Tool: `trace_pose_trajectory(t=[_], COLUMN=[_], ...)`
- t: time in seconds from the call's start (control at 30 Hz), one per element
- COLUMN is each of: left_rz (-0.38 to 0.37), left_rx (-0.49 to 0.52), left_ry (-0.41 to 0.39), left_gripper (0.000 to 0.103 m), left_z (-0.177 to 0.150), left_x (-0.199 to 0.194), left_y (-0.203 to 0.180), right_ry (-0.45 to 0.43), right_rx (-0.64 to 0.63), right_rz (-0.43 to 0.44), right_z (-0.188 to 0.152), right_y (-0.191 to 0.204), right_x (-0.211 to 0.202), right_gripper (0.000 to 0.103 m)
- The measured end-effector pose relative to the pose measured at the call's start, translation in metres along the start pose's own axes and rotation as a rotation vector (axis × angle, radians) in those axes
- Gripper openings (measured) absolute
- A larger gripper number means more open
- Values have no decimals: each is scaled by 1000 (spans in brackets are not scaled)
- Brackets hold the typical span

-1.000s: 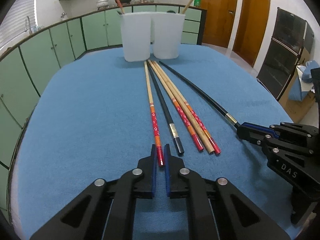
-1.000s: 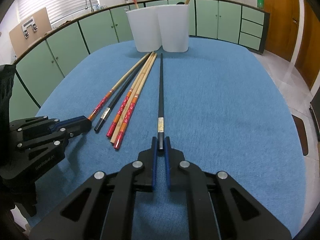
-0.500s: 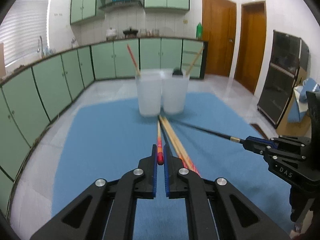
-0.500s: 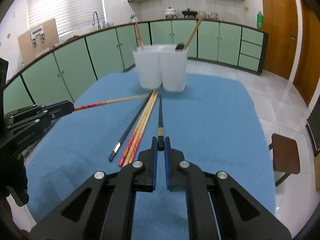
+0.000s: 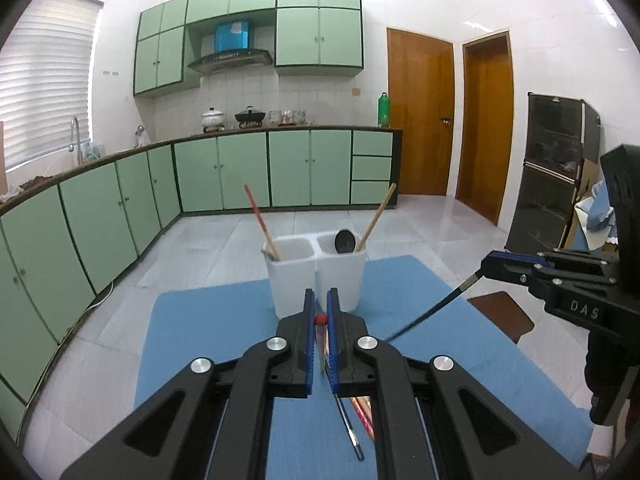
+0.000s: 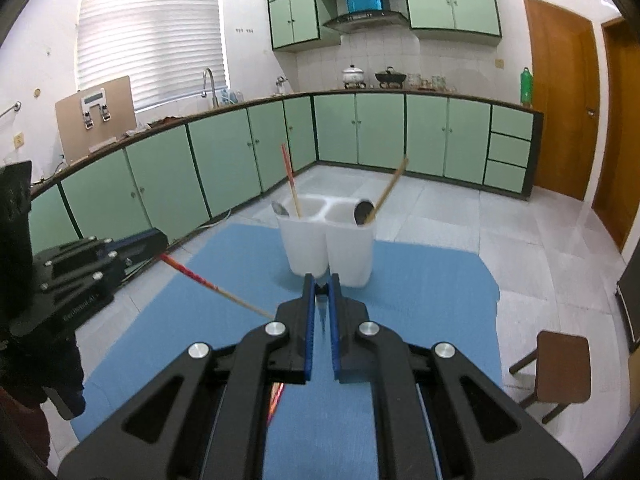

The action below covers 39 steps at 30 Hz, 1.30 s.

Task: Organize utensils
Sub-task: 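Lift both held chopsticks up over the white holder, then open both grippers to drop the chopsticks into the holder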

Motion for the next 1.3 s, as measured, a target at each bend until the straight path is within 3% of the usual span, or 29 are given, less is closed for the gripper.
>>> trace_pose_trajectory(t=[0.33, 0.53, 0.73, 0.93, 1.07, 1.3], left_rz=[-35, -40, -40, -8, -8, 3], left_rx=[0, 22, 34, 48, 33, 15], left_ry=[-31, -77, -197, -273, -249, -98], left_gripper=[6, 6, 6, 6, 6, 6], left_z=[36, 68, 134, 184, 189, 152], left_x=[12, 12, 5, 22, 55, 127], left_y=[11, 8, 11, 15, 19, 31], right_ry=[0, -66, -161, -204, -189, -65], right_rx=[-38, -45, -49, -34, -25, -18], right_rz=[43, 56, 43, 22, -1, -9], right_z=[51, 101, 167, 206, 209, 180], right_y=[4, -3, -13, -30, -40, -46], right_x=[7, -3, -7, 17, 47, 112], right_gripper=[6, 6, 6, 6, 6, 6])
Point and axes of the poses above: each gripper's, at about its wrist camera, not at the fingertips, and x roughly the way its jaws point, y to its left, z to its top, the point moved 9 cm from there along x, roughly the way its jaws point, and after that the axes turned 5 degrees about y, right-handed, at the moved point
